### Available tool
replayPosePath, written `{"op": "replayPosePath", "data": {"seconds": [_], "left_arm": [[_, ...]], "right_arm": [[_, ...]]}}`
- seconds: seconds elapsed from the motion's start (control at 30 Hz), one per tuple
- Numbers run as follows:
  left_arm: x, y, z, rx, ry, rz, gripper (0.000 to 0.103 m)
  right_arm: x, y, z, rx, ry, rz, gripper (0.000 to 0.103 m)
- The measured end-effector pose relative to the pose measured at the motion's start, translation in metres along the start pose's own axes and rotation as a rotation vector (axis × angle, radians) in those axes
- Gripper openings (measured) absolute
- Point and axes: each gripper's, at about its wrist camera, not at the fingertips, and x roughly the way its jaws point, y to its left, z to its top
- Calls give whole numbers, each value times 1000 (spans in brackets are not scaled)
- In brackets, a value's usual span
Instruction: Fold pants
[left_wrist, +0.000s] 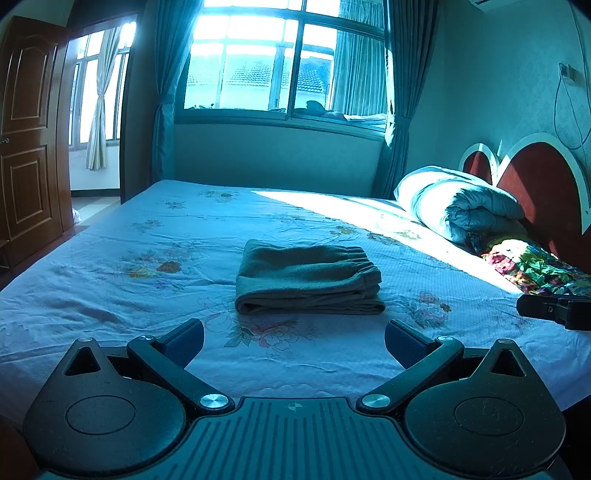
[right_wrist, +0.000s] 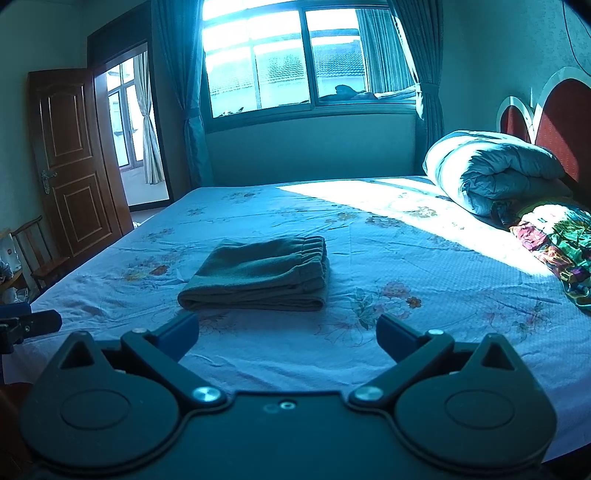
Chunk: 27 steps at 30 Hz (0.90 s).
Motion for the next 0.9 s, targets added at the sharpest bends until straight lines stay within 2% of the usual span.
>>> {"op": "replayPosePath", "data": {"seconds": [0.9], "left_arm": [[-1,-2,1,-5,0,-2,103]], "right_arm": [[-1,2,1,-2,-1,1,97]]}}
